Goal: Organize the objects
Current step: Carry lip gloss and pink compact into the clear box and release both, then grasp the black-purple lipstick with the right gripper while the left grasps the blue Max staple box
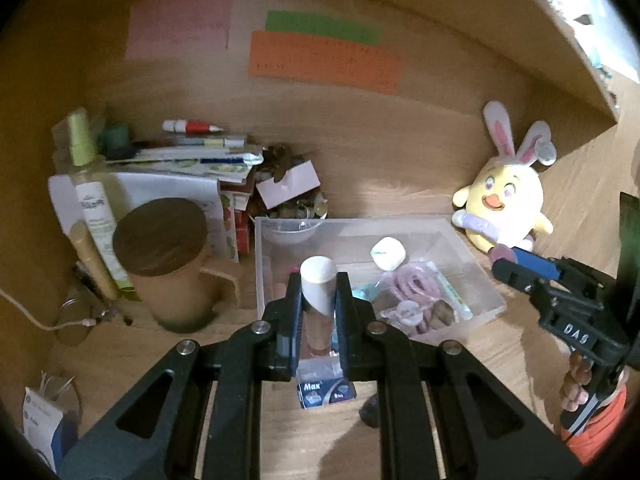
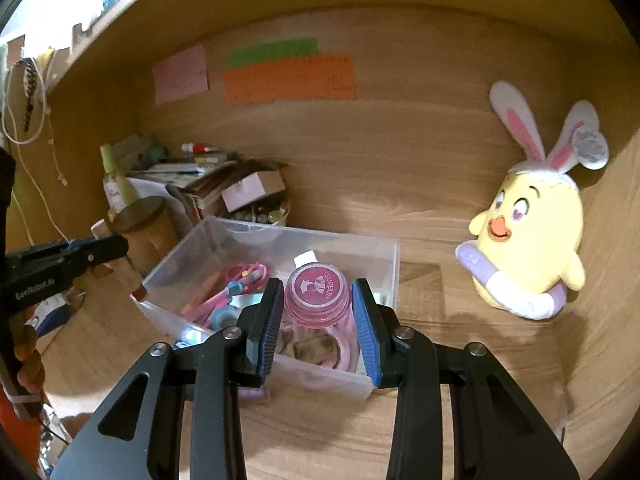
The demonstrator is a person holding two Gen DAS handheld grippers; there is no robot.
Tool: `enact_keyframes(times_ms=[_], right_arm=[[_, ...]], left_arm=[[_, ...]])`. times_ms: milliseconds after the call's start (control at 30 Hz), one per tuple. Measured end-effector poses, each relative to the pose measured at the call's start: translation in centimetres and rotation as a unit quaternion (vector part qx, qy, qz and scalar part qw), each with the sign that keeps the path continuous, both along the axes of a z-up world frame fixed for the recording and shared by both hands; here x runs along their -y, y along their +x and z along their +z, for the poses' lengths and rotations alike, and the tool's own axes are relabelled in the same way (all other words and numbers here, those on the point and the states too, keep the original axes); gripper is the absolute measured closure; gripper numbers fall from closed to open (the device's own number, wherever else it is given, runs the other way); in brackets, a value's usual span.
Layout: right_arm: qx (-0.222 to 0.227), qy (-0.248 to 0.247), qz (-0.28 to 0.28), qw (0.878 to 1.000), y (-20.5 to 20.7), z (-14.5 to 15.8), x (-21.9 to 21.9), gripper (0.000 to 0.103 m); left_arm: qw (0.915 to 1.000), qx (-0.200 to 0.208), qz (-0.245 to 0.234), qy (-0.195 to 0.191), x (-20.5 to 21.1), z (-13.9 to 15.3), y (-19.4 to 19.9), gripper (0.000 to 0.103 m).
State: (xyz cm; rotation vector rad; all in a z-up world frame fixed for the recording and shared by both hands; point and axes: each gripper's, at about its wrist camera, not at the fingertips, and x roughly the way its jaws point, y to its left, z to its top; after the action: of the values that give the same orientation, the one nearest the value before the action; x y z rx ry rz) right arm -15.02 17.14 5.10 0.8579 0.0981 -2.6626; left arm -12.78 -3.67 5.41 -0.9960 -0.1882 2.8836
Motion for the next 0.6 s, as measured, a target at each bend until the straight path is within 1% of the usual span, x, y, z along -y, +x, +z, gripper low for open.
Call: enact_keyframes(times_ms=[133,333,400,467,500,533,567,600], right_arm=[[0.031,0.011,-0.003,0.999,-2.3,-2.1,0.6,0.071],[0.067,0.027,-0.004,0.997,-4.8,-4.4,1.2,0.071],[0.078,0.031,0.001,0.996,-5.0,-4.8,1.4,0.070],[0.086,0.030,0.012,0.996,-4.6,-4.9,1.4,0.070],[0.085,0.029,0.016,0.996,-4.4,-4.8,1.4,0.070],[0.082,0.029,0.016,0.996,-4.0,-4.6,1.3,0.067],[0.079,0.029,0.016,0.996,-3.7,-4.4,1.3,0.063],[0.074,0.029,0.019,0.997,-3.1,-4.1,1.2,0.061]], left_arm=[[0.9996,0.027,-0.005,0.003,0.1,-1.4,-2.3,0.089],[0.9979,0.064,-0.009,0.006,0.0,-3.4,-4.4,0.089],[0.9968,0.076,-0.014,0.018,0.2,-3.7,-4.7,0.088],[0.9964,0.078,-0.018,0.026,0.2,-3.7,-4.5,0.087],[0.9966,0.077,-0.019,0.025,0.2,-3.5,-4.4,0.084],[0.9968,0.074,-0.018,0.023,0.2,-3.4,-4.1,0.081],[0.9971,0.071,-0.017,0.021,0.2,-3.2,-3.8,0.076],[0.9973,0.068,-0.017,0.020,0.2,-2.9,-3.3,0.070]])
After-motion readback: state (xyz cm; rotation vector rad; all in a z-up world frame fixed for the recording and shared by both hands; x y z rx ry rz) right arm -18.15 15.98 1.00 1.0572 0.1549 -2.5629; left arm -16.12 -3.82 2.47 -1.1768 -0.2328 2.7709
